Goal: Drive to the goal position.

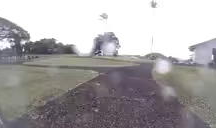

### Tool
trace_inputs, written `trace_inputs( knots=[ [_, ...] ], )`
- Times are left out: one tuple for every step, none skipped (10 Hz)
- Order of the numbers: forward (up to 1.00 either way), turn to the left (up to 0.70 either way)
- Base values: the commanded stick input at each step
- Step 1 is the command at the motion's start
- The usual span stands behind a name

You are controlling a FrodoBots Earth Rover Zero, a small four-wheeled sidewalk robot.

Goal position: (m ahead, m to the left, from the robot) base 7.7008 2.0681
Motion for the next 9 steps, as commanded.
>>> trace_inputs(
  knots=[
    [1.0,0.0],
    [1.0,0.0],
    [1.0,0.0],
    [1.0,0.0],
    [1.0,0.0],
    [1.0,0.0],
    [1.0,0.0],
    [1.0,0.0],
    [1.0,0.0]
  ],
)
